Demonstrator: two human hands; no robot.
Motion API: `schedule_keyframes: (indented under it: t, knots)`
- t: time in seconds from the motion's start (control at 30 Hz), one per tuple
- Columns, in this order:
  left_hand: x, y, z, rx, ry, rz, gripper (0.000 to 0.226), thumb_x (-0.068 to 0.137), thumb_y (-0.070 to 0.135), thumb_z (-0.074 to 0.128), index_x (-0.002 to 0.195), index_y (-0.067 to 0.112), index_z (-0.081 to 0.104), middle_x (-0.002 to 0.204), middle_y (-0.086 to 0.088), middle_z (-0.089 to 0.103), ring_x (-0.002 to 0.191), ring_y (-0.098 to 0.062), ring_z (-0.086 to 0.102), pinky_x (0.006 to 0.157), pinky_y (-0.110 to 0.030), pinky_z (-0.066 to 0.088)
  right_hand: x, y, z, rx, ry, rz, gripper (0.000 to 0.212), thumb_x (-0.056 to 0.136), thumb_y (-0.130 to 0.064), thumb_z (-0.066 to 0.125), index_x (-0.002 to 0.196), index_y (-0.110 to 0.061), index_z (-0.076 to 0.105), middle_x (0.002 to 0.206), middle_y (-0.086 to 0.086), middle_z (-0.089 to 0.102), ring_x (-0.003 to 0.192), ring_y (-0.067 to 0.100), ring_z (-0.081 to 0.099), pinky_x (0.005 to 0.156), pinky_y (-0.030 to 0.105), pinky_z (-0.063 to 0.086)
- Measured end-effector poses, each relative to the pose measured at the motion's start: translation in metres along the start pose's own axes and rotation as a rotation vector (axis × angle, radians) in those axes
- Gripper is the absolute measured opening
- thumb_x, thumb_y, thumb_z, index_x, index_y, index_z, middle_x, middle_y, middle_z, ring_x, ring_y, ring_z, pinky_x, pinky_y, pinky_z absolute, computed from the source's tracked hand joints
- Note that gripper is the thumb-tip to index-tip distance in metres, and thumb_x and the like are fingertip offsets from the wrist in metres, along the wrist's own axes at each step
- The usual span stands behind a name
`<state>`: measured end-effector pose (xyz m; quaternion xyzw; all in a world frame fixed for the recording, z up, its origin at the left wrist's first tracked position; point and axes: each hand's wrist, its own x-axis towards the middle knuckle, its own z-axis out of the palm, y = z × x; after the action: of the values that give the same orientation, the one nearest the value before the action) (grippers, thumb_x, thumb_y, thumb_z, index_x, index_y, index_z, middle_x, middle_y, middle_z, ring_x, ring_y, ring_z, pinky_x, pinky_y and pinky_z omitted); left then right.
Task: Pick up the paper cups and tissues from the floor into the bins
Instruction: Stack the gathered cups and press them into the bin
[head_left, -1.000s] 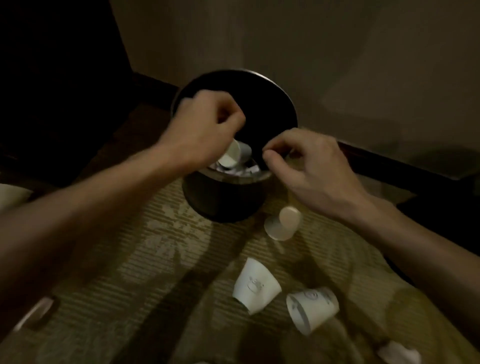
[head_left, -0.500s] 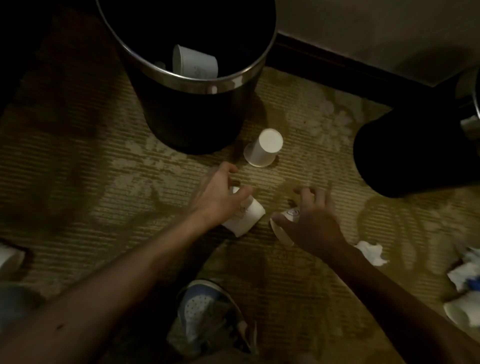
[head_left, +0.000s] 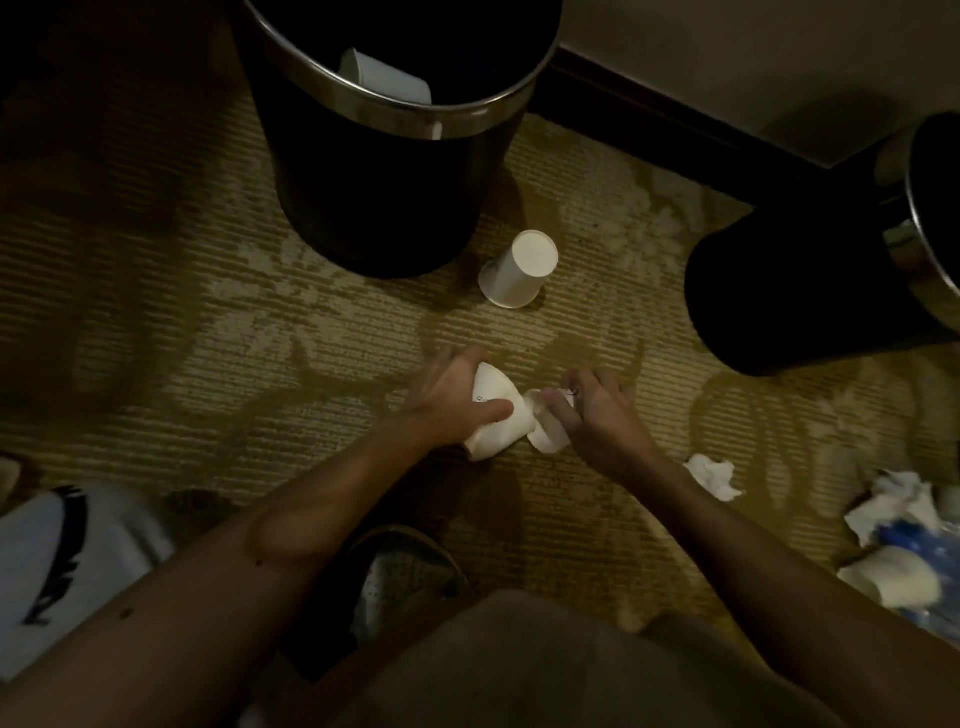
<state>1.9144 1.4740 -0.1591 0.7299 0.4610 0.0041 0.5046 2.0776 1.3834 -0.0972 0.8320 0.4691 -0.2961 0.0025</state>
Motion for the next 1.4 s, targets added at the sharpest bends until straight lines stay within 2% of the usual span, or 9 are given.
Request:
schedule_keyframes:
  t: [0.13,0.37,0.5,0.6,0.87,1.0,1.13,1.27,1.4]
  knots:
    - [-0.006,0.003,-0.005,-0.164,-0.009,0.042,0.049,0.081,0.029,0.073,0.124,0.026,0.048,0.103,-0.001,0.06,0.087,-0.015,0.058,0.066,-0.031,0.047,0.0,-0.01,-0.002,0.187,0.091,0.06,0.04,0.096,-0.047,0.05,0.111,-0.013,0.063,0.113,0.008,0.062,0.103,0.024,0.058,0.09,0.044,0.048]
    - [-0.01,0.008,-0.048,-0.37,0.123,-0.022,0.008,0.078,0.031,0.065,0.08,0.029,0.057,0.079,0.01,0.061,0.072,-0.01,0.059,0.055,-0.027,0.04,0.005,-0.036,-0.01,0.625,0.129,0.245,0.042,0.095,-0.055,0.048,0.114,-0.019,0.059,0.102,0.0,0.064,0.088,0.023,0.067,0.077,0.054,0.059]
    - [-0.013,0.002,-0.069,-0.391,0.275,-0.037,0.038,0.077,0.055,0.054,0.065,0.019,0.059,0.057,0.016,0.062,0.052,0.001,0.056,0.052,-0.026,0.038,0.012,-0.046,-0.017,0.87,0.069,0.277,0.046,0.098,-0.053,0.044,0.123,-0.017,0.059,0.107,0.002,0.066,0.089,0.022,0.07,0.074,0.046,0.061]
    - [-0.017,0.0,-0.077,-0.332,0.25,-0.013,0.056,0.086,0.067,0.052,0.062,0.018,0.067,0.059,0.016,0.067,0.051,0.003,0.06,0.05,-0.024,0.041,0.014,-0.049,-0.022,0.91,0.032,0.236,0.042,0.099,-0.052,0.042,0.12,-0.021,0.062,0.103,-0.001,0.068,0.089,0.021,0.071,0.077,0.044,0.061]
    - [-0.015,-0.004,-0.099,-0.398,0.327,-0.062,0.016,0.075,0.027,0.077,0.075,0.024,0.062,0.076,0.008,0.065,0.075,-0.012,0.064,0.063,-0.032,0.053,0.014,-0.051,-0.024,1.01,0.026,0.219,0.039,0.101,-0.047,0.043,0.123,-0.02,0.059,0.102,-0.004,0.065,0.084,0.017,0.073,0.062,0.03,0.058]
    - [-0.02,-0.006,-0.1,-0.196,0.164,0.132,0.06,0.073,0.038,0.082,0.123,0.048,0.052,0.093,0.011,0.067,0.086,-0.004,0.066,0.077,-0.035,0.058,0.019,-0.055,-0.028,1.101,-0.037,0.222,0.028,0.101,-0.048,0.043,0.107,-0.03,0.064,0.107,-0.002,0.064,0.083,0.018,0.072,0.06,0.03,0.057]
    - [-0.02,0.006,-0.091,-0.105,0.043,0.282,0.077,0.064,0.07,0.071,0.134,0.059,0.04,0.1,0.018,0.065,0.091,0.005,0.059,0.081,-0.027,0.051,0.024,-0.062,-0.03,1.122,-0.181,0.23,0.036,0.1,-0.05,0.043,0.119,-0.028,0.062,0.118,0.007,0.062,0.096,0.027,0.07,0.064,0.034,0.057]
    - [-0.019,0.004,-0.091,-0.042,0.037,0.302,0.049,0.075,0.065,0.064,0.118,0.041,0.066,0.096,0.024,0.064,0.089,0.013,0.057,0.072,-0.017,0.043,0.028,-0.067,-0.031,1.098,-0.276,0.279,0.032,0.098,-0.051,0.045,0.114,-0.029,0.063,0.109,0.007,0.063,0.076,0.027,0.075,0.061,0.036,0.058]
    - [-0.017,-0.003,-0.093,-0.053,0.063,0.263,0.027,0.084,0.057,0.063,0.091,0.033,0.074,0.091,0.016,0.069,0.083,0.005,0.059,0.069,-0.026,0.046,0.03,-0.075,-0.032,0.917,-0.293,0.253,0.039,0.098,-0.054,0.042,0.118,-0.025,0.058,0.103,0.002,0.067,0.076,0.02,0.073,0.064,0.036,0.058]
